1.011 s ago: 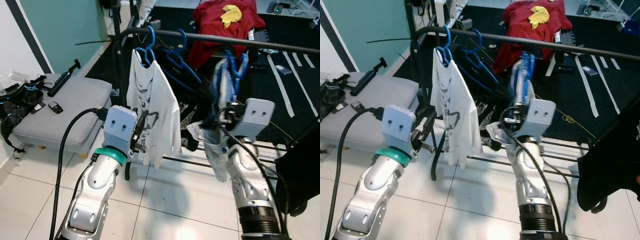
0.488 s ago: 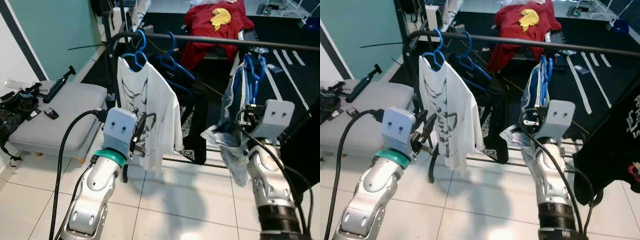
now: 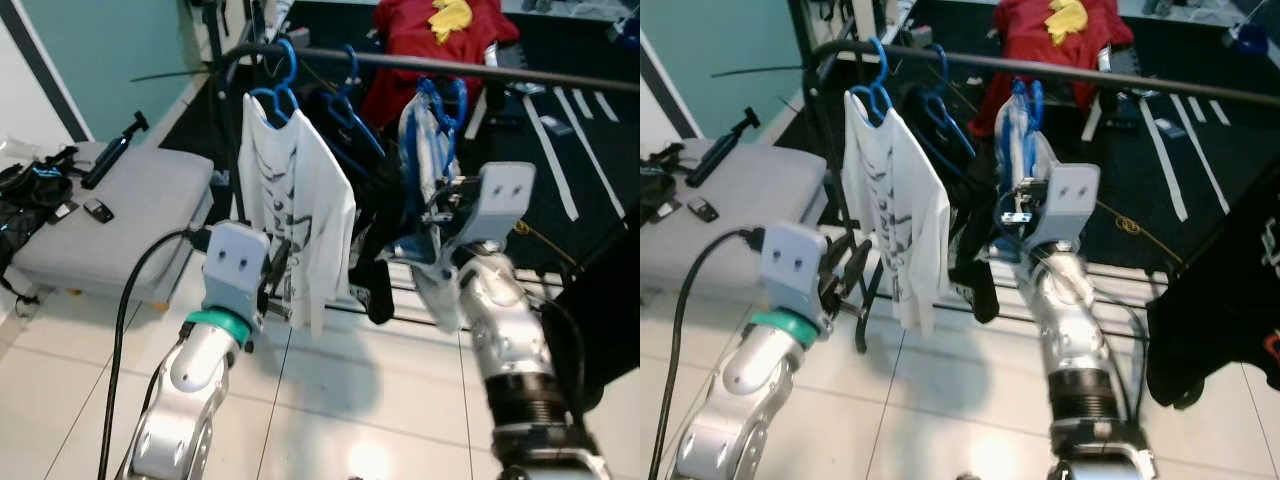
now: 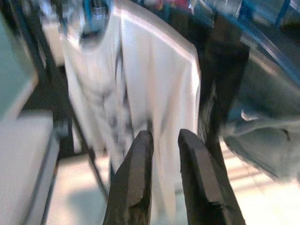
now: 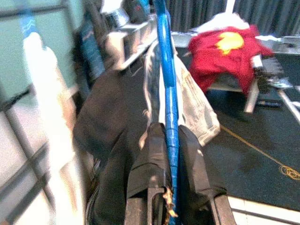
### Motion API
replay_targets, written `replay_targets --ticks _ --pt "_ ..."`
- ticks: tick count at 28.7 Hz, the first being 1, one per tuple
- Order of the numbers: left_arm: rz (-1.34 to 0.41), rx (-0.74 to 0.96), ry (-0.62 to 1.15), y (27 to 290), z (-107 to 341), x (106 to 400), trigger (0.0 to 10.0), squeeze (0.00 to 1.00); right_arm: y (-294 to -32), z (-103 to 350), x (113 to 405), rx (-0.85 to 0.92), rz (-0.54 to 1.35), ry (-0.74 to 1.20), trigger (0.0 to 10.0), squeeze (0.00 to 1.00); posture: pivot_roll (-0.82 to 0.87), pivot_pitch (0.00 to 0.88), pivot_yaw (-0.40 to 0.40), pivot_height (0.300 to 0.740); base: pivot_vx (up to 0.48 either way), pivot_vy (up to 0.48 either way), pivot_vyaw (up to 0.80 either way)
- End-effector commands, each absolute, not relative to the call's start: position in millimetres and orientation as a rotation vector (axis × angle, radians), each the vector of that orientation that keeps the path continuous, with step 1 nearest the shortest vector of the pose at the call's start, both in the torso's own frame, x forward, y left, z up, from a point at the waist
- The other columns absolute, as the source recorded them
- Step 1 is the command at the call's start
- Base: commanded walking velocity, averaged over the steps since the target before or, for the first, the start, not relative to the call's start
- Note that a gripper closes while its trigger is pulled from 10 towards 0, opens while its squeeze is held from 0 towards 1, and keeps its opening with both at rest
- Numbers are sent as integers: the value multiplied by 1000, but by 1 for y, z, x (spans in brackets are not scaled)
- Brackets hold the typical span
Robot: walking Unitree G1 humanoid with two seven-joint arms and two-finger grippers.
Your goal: Hang hanger
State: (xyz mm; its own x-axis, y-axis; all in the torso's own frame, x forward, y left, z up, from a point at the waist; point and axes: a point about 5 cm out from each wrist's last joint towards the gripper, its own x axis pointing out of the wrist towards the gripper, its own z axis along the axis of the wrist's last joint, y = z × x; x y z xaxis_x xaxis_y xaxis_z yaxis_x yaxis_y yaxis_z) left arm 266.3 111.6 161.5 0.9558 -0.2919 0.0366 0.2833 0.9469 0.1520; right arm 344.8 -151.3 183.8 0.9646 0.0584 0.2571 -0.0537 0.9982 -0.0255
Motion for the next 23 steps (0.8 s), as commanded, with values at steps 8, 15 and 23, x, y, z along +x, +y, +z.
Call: replay_targets --ticks 8,15,23 --pt "-259 195 334 129 50 255 10000 0 -162 106 293 -127 4 -87 10000 0 -97 145 39 740 0 0 0" --pt "-312 206 466 124 15 241 10000 0 -193 41 264 -126 -158 147 10000 0 -127 129 47 740 0 0 0" --pt "-164 240 522 152 -2 233 10000 0 -181 30 254 -103 -68 190 10000 0 -142 106 53 740 0 0 0"
